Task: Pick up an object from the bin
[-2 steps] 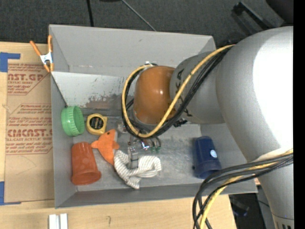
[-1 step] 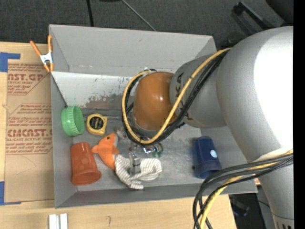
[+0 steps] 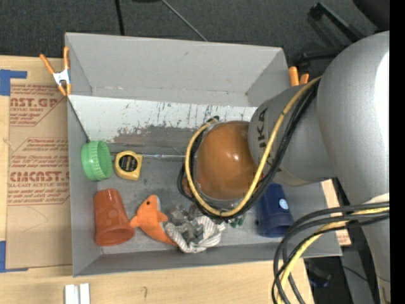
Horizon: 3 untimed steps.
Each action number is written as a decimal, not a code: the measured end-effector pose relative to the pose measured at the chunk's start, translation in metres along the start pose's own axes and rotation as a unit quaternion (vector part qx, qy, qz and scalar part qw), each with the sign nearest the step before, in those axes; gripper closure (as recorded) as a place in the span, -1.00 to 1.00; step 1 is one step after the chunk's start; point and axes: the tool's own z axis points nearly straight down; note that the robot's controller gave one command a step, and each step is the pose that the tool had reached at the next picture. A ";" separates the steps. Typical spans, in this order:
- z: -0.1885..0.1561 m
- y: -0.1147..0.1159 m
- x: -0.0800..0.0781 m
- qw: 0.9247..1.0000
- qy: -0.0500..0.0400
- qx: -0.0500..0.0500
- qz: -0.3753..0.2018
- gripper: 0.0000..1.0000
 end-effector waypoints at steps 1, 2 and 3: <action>0.000 0.000 0.000 1.000 0.000 0.000 0.000 1.00; -0.107 -0.013 -0.001 1.000 -0.001 0.000 0.002 1.00; -0.107 -0.013 -0.001 1.000 -0.001 0.000 0.002 1.00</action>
Offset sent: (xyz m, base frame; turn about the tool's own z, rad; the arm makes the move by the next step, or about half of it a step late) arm 0.0075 -0.0112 0.1074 0.0042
